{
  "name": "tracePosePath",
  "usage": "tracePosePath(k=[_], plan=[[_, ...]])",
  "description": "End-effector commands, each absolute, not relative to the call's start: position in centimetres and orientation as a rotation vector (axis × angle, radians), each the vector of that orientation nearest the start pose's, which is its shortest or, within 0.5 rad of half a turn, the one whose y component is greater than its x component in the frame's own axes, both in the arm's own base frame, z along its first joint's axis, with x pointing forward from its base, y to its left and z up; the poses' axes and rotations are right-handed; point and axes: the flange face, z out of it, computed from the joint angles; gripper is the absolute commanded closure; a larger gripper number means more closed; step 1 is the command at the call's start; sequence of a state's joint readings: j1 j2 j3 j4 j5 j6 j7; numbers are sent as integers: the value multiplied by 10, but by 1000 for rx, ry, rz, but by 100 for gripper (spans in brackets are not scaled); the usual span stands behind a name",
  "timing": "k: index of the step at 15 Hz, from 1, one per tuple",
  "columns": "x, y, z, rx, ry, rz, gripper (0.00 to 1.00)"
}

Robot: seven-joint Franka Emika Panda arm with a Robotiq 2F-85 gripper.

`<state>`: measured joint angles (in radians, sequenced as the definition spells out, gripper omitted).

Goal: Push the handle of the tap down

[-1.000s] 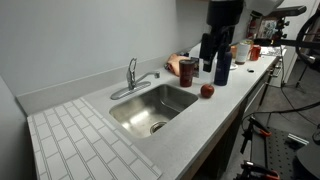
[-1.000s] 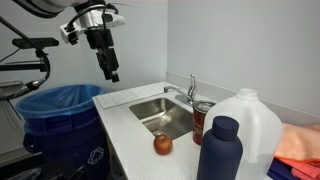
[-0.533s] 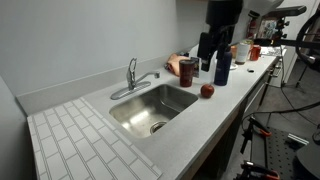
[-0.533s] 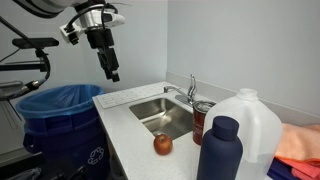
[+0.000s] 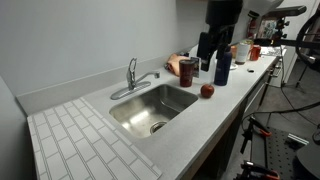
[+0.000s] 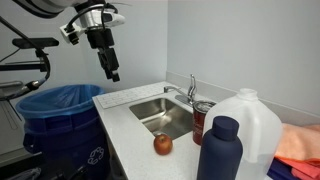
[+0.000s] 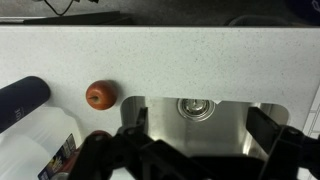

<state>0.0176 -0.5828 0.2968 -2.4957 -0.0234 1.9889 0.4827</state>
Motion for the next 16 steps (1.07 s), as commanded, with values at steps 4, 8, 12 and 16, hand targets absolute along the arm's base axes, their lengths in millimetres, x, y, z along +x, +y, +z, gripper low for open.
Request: tracePosePath(k=[4,8,12,16], plan=[[364,123,482,-3268,299,-189,0],[372,190,499,-3242,254,-218,0],[385,264,522,-3240,135,-344,0],[374,284,529,-3243,113,-413,0]])
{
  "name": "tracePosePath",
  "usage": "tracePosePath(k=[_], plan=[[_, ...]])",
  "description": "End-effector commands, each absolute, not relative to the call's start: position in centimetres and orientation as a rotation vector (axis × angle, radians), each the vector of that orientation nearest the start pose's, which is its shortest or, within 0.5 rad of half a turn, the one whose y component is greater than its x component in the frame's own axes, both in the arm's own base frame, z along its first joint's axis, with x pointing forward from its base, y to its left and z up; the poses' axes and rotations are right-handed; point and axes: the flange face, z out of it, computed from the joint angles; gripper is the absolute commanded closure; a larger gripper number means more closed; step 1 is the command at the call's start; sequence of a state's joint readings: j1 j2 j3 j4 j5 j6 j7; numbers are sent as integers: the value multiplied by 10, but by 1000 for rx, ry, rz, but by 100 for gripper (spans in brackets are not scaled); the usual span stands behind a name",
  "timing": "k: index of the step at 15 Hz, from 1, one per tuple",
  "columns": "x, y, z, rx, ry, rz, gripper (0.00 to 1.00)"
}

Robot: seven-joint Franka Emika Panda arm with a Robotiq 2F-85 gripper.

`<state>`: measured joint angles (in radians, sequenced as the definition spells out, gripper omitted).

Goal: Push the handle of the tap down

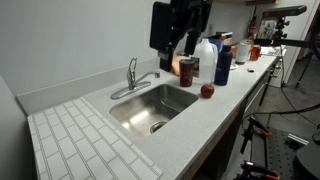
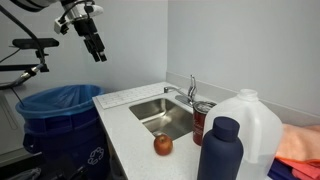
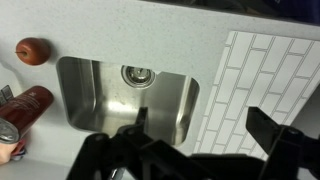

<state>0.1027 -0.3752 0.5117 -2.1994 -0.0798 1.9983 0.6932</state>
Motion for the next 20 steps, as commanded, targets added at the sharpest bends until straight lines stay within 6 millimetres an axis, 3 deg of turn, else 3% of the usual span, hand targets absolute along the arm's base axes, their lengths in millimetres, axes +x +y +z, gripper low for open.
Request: tracePosePath(k=[1,8,10,15,19,20], plan=[[374,284,526,-3245,108,-401,0],[386,265,525,-3271,89,-429,0],[399,235,538,-3337,75,-506,0],[439,162,543,-3405,116,-701,0],[470,138,542,-3258,328,-846,0],[459,142,545,-3315,255,-789,0]])
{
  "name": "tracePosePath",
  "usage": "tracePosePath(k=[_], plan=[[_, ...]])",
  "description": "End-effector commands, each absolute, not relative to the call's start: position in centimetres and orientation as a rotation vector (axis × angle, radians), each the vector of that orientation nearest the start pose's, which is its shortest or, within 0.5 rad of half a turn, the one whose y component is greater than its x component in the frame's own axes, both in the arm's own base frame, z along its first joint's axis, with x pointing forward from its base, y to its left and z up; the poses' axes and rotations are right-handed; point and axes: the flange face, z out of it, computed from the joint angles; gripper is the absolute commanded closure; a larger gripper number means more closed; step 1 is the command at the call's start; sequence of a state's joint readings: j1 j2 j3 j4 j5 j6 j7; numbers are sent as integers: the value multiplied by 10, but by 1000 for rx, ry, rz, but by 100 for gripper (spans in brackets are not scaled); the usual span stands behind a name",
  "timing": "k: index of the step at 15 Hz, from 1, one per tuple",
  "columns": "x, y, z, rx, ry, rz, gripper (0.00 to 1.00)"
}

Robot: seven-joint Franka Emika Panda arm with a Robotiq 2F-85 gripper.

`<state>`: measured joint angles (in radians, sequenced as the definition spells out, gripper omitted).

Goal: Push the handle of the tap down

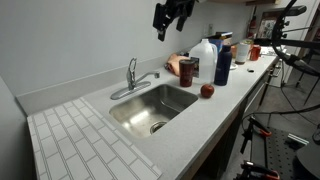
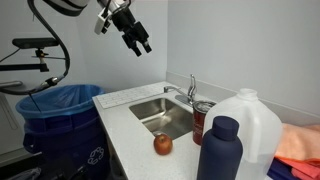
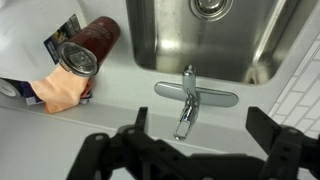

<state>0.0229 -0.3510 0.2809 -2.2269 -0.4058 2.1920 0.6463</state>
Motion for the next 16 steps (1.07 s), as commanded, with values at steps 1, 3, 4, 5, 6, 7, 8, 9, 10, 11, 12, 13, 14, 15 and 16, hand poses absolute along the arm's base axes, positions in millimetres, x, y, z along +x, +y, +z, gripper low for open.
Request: tracePosePath(k=[1,3,4,5,6,7,8,9,10,11,12,13,14,15,16], plan=[[464,139,543,-3293,281,-807,0],[468,137,539,-3278,300,-811,0],[469,137,539,-3276,304,-811,0],[469,138,539,-3275,305,-811,0],[469,138,539,-3275,306,-812,0],[469,138,539,-3274,306,-812,0],[475,137,540,-3259,294,-834,0],[486,135,541,-3235,281,-873,0],[495,132,543,-3217,293,-901,0],[505,129,552,-3181,309,-936,0],[515,127,557,-3147,308,-964,0],[525,123,562,-3127,309,-995,0],[538,119,562,-3113,321,-1021,0],[550,115,560,-3095,314,-1041,0],[560,112,558,-3084,307,-1063,0]])
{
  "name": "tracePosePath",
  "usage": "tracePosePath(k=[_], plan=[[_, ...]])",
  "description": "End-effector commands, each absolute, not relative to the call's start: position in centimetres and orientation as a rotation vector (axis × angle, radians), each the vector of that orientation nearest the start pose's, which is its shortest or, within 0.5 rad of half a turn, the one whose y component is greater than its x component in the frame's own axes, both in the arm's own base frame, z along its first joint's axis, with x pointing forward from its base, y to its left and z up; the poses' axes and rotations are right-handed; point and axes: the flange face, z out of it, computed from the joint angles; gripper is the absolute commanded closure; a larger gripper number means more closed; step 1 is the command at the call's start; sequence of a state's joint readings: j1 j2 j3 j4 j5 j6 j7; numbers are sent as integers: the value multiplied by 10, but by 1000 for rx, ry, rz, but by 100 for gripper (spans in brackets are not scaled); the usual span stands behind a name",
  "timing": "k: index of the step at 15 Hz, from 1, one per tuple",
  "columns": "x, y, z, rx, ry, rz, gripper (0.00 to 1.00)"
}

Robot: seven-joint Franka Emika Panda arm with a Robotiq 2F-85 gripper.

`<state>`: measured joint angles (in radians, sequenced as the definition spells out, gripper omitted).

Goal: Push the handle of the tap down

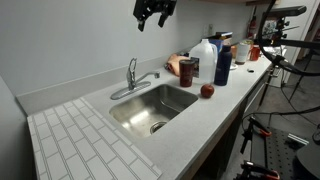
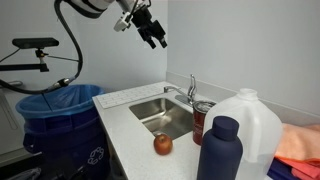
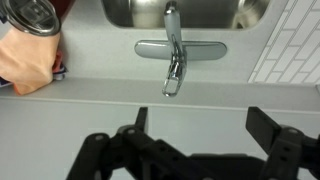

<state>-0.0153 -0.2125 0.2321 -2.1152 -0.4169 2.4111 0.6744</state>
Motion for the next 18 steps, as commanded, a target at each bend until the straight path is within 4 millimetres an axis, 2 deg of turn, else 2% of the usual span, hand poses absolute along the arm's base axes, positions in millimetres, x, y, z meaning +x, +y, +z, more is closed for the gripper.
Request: tracePosePath(k=[1,5,8,9,11,14,18], plan=[[571,112,554,-3073,294,-1078,0],[618,108,512,-3050,247,-1075,0],[651,100,482,-3076,282,-1030,0],[623,99,489,-3061,282,-1006,0],[640,95,474,-3073,290,-987,0],[647,97,474,-3069,288,-996,0],[669,91,468,-3027,301,-1131,0]])
